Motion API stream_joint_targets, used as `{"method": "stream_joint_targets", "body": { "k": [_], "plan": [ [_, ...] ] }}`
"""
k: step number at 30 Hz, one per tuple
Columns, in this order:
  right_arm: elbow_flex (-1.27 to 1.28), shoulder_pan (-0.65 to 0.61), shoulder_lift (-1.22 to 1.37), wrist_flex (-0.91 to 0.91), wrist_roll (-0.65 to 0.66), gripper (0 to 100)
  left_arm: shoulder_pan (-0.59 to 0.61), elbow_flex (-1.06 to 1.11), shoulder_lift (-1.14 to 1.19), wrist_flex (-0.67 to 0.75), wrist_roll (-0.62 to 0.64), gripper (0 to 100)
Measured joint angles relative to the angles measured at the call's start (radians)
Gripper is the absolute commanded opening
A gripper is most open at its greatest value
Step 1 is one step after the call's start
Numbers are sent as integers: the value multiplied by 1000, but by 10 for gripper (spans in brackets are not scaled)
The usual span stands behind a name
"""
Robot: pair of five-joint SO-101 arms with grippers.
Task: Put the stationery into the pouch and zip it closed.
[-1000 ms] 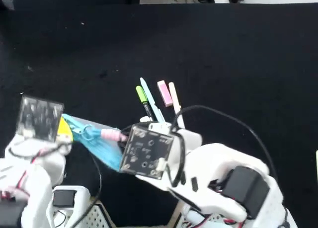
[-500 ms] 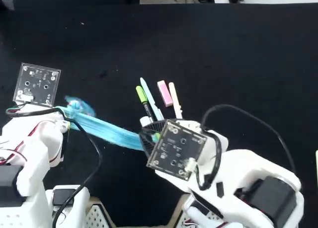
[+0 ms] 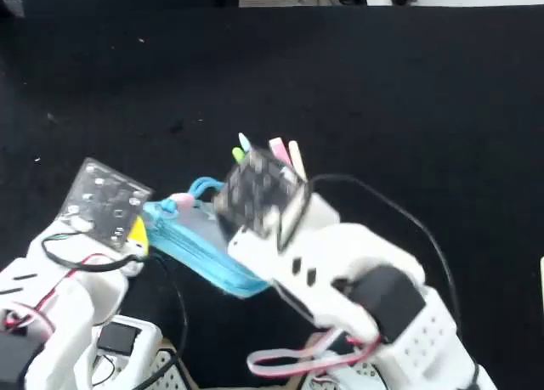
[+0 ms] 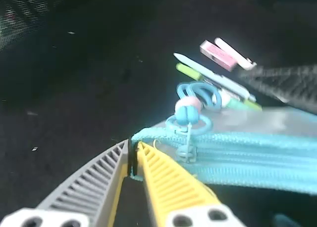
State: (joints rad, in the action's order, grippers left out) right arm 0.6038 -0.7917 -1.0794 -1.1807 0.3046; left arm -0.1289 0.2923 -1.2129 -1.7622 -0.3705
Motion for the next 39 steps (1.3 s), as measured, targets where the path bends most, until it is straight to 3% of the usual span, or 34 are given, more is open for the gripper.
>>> {"method": "stream_joint_targets", "body": {
  "k": [5, 10, 14, 20, 27, 32, 39],
  "plan": [
    [86, -187, -150, -2, 0, 332, -83, 51, 0, 0, -74, 29],
    [161, -245, -199, -20, -2, 375, -147, 52, 0, -2, -86, 29],
    [161, -244, -209, -20, 31, 355, -150, 55, 0, -2, -86, 29],
    [149, -127, -212, -48, 166, 340, -158, 57, 0, -2, -84, 29],
    [49, -112, -226, -109, 230, 347, -158, 60, 0, -2, -84, 29],
    [115, -114, -226, -57, 285, 414, -158, 60, 0, -2, -84, 29],
    [149, -114, -146, 35, 351, 420, -158, 63, 0, -2, -84, 29]
  ]
}}
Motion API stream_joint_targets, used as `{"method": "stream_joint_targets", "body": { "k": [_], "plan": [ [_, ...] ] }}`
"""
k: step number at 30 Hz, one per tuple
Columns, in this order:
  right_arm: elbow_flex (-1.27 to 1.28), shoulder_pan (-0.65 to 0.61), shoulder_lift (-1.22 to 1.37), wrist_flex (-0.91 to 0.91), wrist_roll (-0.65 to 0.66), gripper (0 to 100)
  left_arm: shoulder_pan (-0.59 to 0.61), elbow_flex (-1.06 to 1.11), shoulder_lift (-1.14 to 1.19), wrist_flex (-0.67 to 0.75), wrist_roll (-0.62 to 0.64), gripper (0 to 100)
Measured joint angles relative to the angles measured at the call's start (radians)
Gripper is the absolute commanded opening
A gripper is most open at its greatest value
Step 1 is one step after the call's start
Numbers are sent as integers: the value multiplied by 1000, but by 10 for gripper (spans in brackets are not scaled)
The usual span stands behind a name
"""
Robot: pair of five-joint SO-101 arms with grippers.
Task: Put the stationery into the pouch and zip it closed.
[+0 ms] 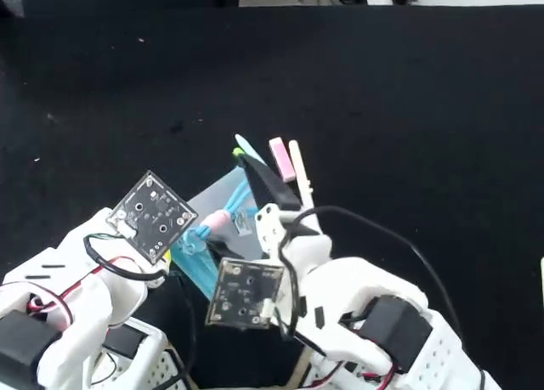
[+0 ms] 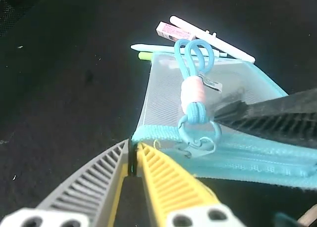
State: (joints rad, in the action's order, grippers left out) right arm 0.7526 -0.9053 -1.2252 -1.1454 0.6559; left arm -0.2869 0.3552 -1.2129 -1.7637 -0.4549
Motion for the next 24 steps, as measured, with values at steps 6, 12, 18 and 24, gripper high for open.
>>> {"method": "stream_joint_targets", "body": {
  "k": [6, 12, 18, 24],
  "plan": [
    [2, 0, 51, -9, 192, 417, 0, 0, 0, 0, 0, 29],
    [-18, 3, 64, -129, 269, 417, 0, 0, 0, 0, 0, 29],
    [-71, 0, 149, -247, 264, 417, 0, 0, 0, 0, 2, 29],
    [-115, 0, 316, -230, 270, 417, 5, 0, 0, 0, 26, 29]
  ]
}}
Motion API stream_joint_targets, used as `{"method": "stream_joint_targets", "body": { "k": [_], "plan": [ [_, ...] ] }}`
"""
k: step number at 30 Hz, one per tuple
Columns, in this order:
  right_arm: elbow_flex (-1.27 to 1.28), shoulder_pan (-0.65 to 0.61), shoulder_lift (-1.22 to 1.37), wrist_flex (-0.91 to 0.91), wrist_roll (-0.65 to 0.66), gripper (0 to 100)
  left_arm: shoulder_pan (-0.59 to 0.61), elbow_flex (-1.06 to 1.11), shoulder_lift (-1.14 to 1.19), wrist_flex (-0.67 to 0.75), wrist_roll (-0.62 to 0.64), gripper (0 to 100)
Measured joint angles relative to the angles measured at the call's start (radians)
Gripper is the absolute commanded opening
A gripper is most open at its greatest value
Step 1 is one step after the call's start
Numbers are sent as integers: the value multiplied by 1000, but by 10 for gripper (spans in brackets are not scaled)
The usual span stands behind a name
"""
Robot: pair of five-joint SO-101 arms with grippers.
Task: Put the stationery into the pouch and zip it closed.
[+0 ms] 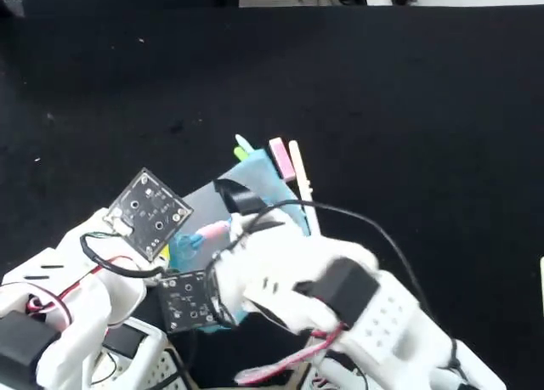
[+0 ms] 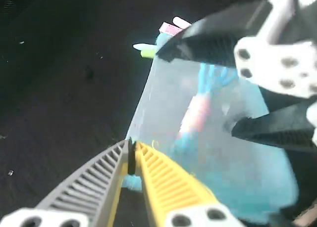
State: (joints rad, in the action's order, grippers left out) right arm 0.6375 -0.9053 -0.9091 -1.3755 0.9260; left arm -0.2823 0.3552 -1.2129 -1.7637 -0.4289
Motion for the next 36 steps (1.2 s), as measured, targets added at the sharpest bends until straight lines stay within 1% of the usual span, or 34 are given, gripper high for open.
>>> {"method": "stream_joint_targets", "body": {
  "k": [2, 6, 7, 11, 13, 16, 18, 19, 20, 21, 23, 25, 27, 29, 32, 34, 36],
  "plan": [
    [-26, 0, 18, 5, 2, 399, 2, 0, 0, 0, 3, 29],
    [-37, 0, 31, 32, 5, 259, 2, -3, 0, 8, 3, 29],
    [-37, 0, 31, 32, 11, 248, 2, -3, 0, 8, 3, 29],
    [-38, 12, 31, -9, 14, 302, 2, -3, -5, 5, 3, 29],
    [-38, 38, 31, -17, -64, 315, 8, -2, 2, 8, 5, 29],
    [-31, 110, 40, -2, -229, 290, 112, 35, 9, 11, 5, 29],
    [5, 187, 31, 63, -330, 250, 193, 71, 14, 12, 2, 29],
    [29, 230, 31, 84, -371, 233, 230, 101, -3, 0, 0, 29],
    [55, 242, 41, 114, -394, 224, 267, 118, -3, 9, 3, 29],
    [94, 245, 41, 129, -408, 224, 288, 150, -3, 17, 3, 29],
    [160, 239, 40, 166, -425, 254, 348, 210, 11, 37, 3, 29],
    [215, 195, 40, 189, -436, 308, 408, 269, 0, 68, 3, 29],
    [249, 157, 40, 207, -479, 345, 473, 316, 11, 98, 0, 29],
    [255, 132, 40, 232, -555, 353, 539, 354, 5, 118, 2, 30],
    [256, 135, 40, 261, -672, 353, 654, 397, 5, 132, 9, 30],
    [256, 133, 40, 267, -717, 353, 721, 416, 11, 135, 52, 30],
    [273, 133, 40, 269, -730, 354, 779, 423, 11, 163, 71, 30]
  ]
}}
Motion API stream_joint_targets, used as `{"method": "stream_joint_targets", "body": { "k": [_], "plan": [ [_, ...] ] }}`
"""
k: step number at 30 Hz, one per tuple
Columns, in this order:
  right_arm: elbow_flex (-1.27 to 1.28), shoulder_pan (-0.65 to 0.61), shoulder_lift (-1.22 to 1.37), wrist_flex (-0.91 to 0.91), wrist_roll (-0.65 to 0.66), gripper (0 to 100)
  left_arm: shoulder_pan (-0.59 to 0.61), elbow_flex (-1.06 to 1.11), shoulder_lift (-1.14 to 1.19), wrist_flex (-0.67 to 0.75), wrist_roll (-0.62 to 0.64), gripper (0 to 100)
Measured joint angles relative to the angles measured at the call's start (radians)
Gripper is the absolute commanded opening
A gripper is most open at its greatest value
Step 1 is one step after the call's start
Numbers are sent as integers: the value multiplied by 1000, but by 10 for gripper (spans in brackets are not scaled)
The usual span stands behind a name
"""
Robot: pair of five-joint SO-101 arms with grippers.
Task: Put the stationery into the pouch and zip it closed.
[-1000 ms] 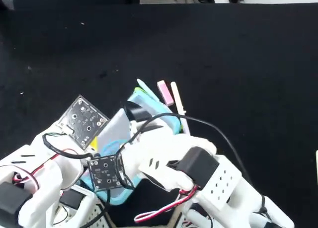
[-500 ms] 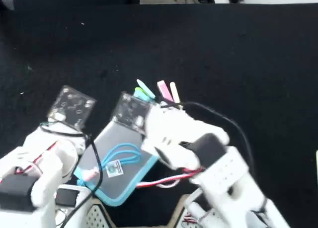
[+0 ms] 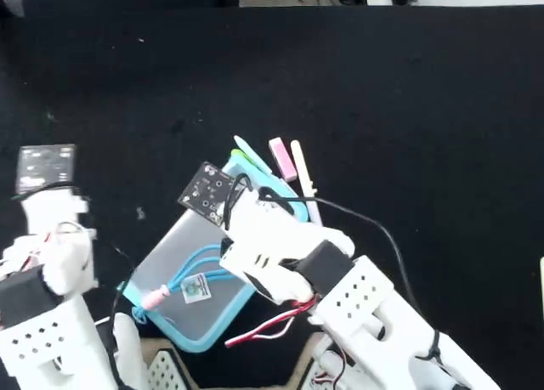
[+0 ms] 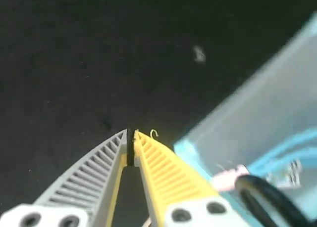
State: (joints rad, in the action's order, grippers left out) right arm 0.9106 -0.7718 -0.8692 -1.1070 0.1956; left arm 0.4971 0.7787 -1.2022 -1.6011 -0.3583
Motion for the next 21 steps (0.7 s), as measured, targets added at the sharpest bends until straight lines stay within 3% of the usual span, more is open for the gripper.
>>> {"method": "stream_joint_targets", "body": {
  "k": [6, 21],
  "plan": [
    [144, -72, 55, 124, -12, 357, 117, 0, 0, 48, 92, 30],
    [68, -140, 387, 229, -28, 350, 123, 0, 0, 48, 97, 30]
  ]
}}
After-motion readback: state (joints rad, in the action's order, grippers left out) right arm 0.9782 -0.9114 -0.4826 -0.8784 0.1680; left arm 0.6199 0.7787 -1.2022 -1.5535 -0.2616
